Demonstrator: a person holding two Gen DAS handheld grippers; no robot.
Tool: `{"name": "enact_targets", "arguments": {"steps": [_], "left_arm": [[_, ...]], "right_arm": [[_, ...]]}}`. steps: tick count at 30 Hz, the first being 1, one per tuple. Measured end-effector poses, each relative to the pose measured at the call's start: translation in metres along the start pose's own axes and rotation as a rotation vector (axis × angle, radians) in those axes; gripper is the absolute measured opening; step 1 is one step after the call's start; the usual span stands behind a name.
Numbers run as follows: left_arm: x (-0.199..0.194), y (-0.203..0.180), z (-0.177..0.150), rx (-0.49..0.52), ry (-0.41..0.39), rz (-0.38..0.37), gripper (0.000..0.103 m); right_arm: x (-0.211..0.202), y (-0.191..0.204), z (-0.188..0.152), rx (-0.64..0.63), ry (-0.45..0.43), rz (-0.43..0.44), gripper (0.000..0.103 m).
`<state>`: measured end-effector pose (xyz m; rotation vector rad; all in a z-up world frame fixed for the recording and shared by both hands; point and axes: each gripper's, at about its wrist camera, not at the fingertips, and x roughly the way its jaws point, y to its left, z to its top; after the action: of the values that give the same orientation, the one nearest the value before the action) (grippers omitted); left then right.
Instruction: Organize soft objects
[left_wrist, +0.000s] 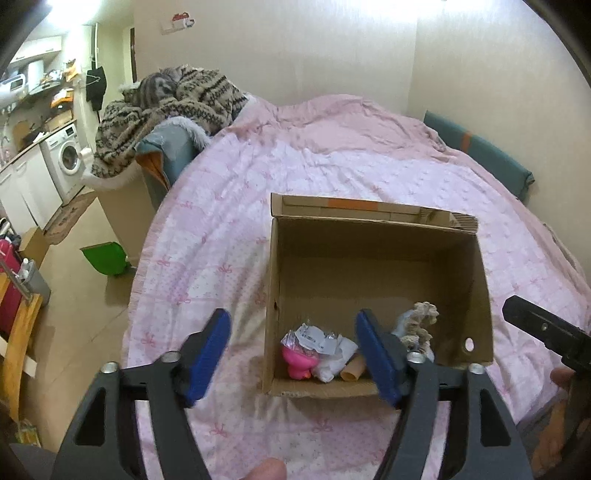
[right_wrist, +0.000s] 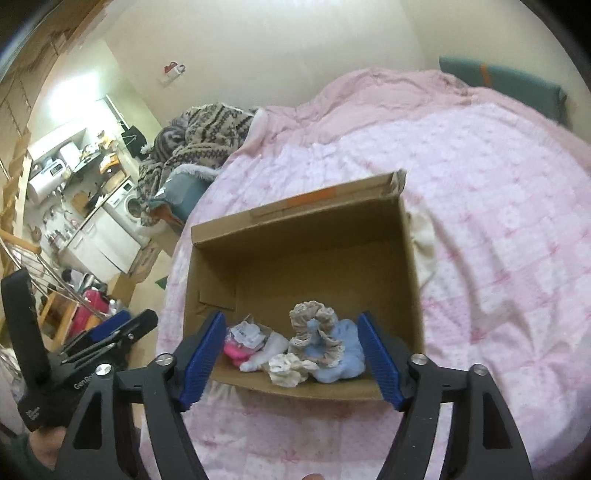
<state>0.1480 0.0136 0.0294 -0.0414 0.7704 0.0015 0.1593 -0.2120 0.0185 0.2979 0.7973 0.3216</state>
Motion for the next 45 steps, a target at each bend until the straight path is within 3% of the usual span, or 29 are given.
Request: {"name": "enact_targets", "arguments": {"steps": [4,8,17,24,29,45], "left_arm": [[-0.018,0.001,-0.008,0.006,-0.022,0.008,0.076],[-0.033,0.005,-0.017,-0.009,-0.019,0.004,0.089],[-0.052,0.010,-0.041,-0.023,-0.038,0.010,0.092],[-0.060,0.009,-0.052,-0.023,-0.097,0.017,0.103],[-0.054,0.012,-0.055,-0.034,-0.088,0.022,0.103],[-0.048,0.012,-0.059,-0.062,-0.047,-0.032,0.103]], "right_arm": [[-0.021,0.008,-0.004,-0.058,-0.021,-0.026,0.097],[-0.035,0.012,-0.012,-0.063,-0.028,-0.037,0.097],[-0.043,0.017,-0.042,-0.101,-0.040,-0.076,0.099],[-0.033,0.021,-0.061,-0.133,-0.041,-0.127,0.103],[-0.032,0.025,-0.063,-0.169,-0.072,-0.173,0.103],[-0.021,0.019,-0.062,-0.153,-0.058,-0.211,0.103]]}}
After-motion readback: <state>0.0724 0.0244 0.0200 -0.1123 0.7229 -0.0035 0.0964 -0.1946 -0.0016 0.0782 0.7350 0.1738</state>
